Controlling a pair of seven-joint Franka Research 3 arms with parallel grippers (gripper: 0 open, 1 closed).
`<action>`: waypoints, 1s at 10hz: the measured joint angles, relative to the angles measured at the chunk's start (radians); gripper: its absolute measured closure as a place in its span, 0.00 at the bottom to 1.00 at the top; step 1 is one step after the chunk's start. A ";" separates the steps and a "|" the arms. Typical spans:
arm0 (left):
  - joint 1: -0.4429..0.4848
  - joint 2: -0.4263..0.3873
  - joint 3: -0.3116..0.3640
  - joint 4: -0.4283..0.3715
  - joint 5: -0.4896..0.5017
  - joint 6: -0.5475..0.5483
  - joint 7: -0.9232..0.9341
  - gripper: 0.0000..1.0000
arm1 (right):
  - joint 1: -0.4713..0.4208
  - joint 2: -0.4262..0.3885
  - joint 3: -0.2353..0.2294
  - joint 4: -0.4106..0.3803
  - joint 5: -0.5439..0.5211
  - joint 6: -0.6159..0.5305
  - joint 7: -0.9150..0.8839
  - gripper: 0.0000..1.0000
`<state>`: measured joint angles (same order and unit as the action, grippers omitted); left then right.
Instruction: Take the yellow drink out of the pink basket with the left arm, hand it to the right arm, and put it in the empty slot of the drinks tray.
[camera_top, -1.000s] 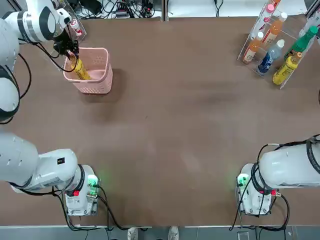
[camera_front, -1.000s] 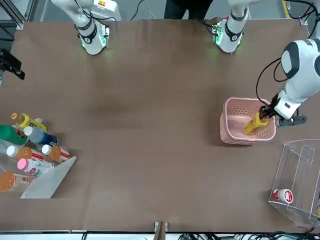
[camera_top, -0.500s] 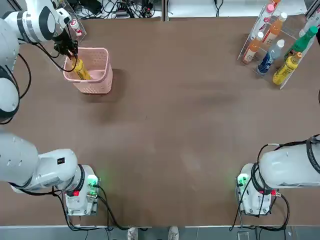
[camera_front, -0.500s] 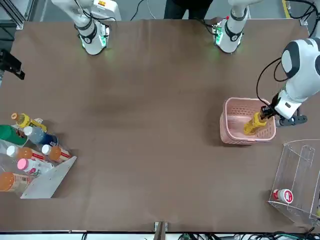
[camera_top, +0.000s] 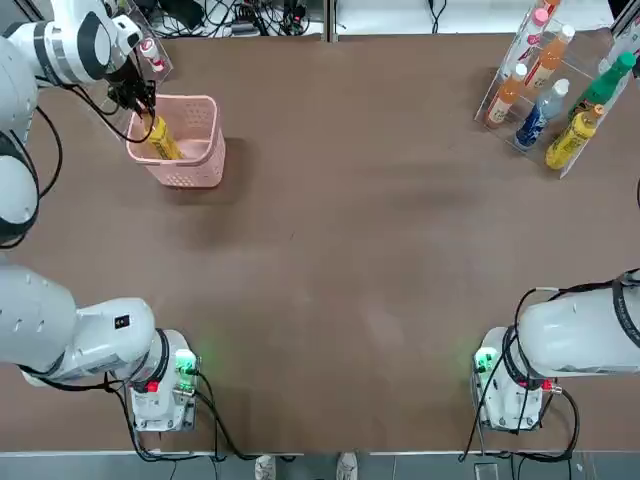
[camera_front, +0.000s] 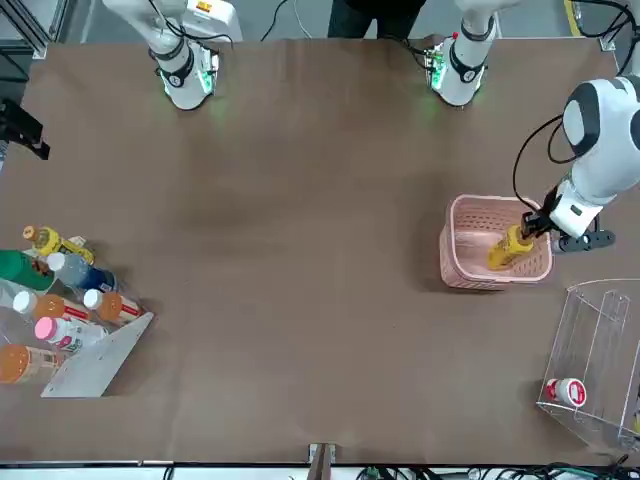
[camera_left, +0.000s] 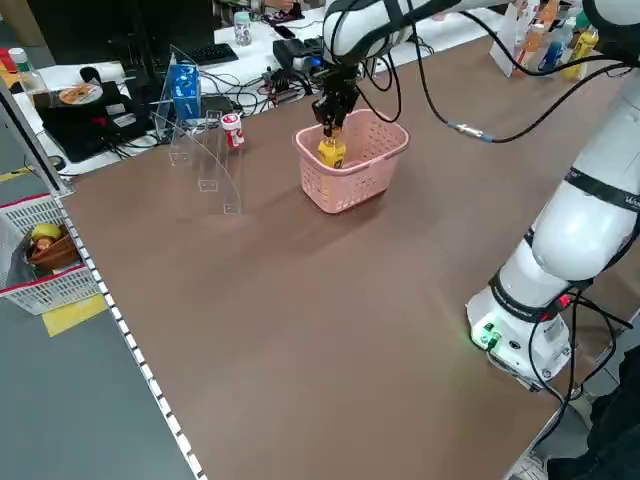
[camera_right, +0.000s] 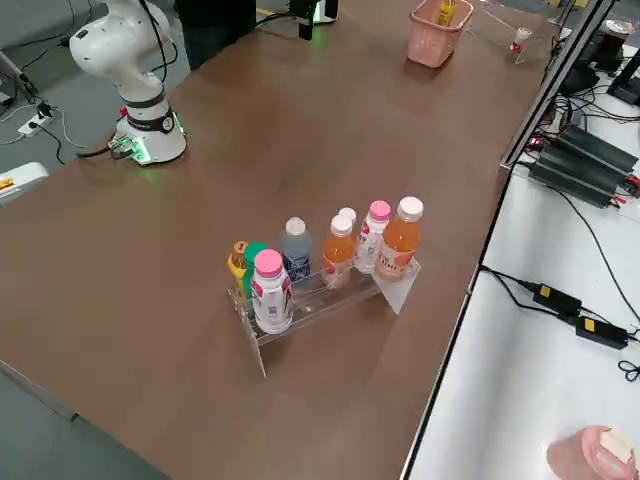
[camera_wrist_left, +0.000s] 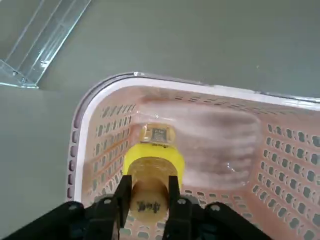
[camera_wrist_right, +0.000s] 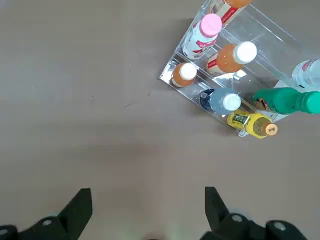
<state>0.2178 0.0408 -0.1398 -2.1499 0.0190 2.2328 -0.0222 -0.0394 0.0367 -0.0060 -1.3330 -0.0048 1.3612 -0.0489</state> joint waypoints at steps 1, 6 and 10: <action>-0.002 -0.003 -0.001 0.018 0.000 -0.002 0.000 0.67 | 0.000 0.000 0.000 0.000 0.000 0.000 0.000 0.00; -0.028 -0.041 -0.005 0.230 -0.052 -0.190 -0.001 0.67 | 0.000 0.000 0.000 0.000 0.000 0.000 0.000 0.00; -0.066 -0.044 -0.006 0.434 -0.072 -0.348 -0.005 0.67 | -0.001 0.000 -0.001 0.000 0.000 0.000 0.000 0.00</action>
<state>0.1520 -0.0032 -0.1460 -1.7161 -0.0532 1.8846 -0.0270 -0.0404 0.0367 -0.0071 -1.3329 -0.0048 1.3615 -0.0488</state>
